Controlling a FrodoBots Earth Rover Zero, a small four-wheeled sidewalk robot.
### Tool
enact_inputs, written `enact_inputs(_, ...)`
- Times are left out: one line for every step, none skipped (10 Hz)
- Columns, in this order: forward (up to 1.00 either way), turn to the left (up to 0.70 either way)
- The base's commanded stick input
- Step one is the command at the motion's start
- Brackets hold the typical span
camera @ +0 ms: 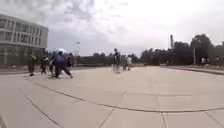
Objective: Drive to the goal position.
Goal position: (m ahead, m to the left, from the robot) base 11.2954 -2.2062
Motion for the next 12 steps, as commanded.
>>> enact_inputs(0.7, 0.0)
enact_inputs(0.7, 0.0)
enact_inputs(0.7, 0.0)
enact_inputs(0.7, 0.0)
enact_inputs(0.7, 0.0)
enact_inputs(0.7, 0.0)
enact_inputs(0.7, -0.01)
enact_inputs(0.7, -0.1)
enact_inputs(0.7, -0.34)
enact_inputs(0.7, -0.35)
enact_inputs(0.7, -0.35)
enact_inputs(0.7, -0.35)
